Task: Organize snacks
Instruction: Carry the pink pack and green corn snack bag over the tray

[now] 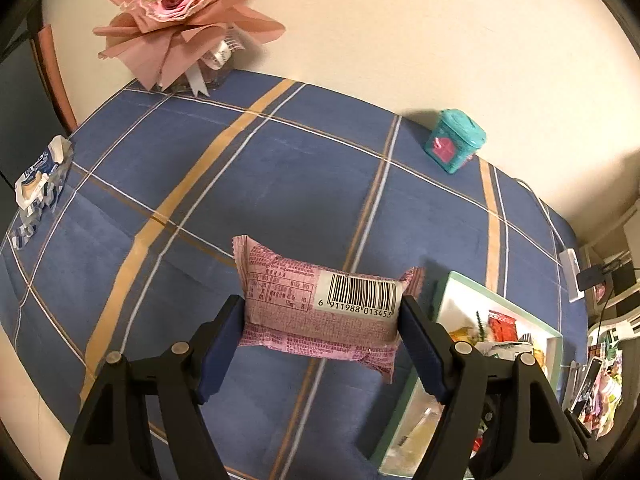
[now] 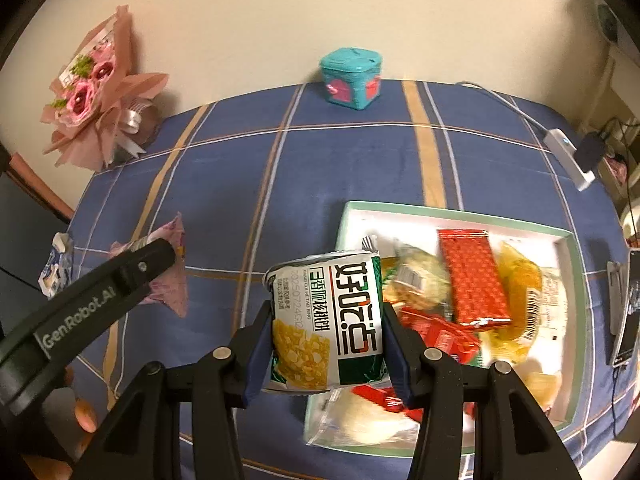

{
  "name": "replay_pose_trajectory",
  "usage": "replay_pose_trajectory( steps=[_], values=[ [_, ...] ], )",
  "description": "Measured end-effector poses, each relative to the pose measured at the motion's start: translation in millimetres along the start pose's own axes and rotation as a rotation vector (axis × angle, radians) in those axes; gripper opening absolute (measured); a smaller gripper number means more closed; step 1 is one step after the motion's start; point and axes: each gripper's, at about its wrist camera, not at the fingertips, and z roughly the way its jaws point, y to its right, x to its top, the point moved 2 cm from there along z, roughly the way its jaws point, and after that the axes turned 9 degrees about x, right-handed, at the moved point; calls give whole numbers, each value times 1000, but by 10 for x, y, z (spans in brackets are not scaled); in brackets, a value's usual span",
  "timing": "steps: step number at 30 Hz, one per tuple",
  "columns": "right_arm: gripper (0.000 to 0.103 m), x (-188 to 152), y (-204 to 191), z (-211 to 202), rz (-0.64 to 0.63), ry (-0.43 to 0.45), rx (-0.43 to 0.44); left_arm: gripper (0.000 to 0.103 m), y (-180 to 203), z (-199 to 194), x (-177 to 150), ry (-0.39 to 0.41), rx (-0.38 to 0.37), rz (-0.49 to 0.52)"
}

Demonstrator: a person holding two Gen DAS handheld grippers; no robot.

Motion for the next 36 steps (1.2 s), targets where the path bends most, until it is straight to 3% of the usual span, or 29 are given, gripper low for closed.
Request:
replay_pose_trajectory(
  steps=[22, 36],
  values=[
    [53, 26, 1230, -321, 271, 37, -40, 78, 809, -31, -283, -29, -41, 167],
    [53, -83, 1853, -284, 409, 10, -60, 78, 1487, -108, -531, 3, -90, 367]
  ],
)
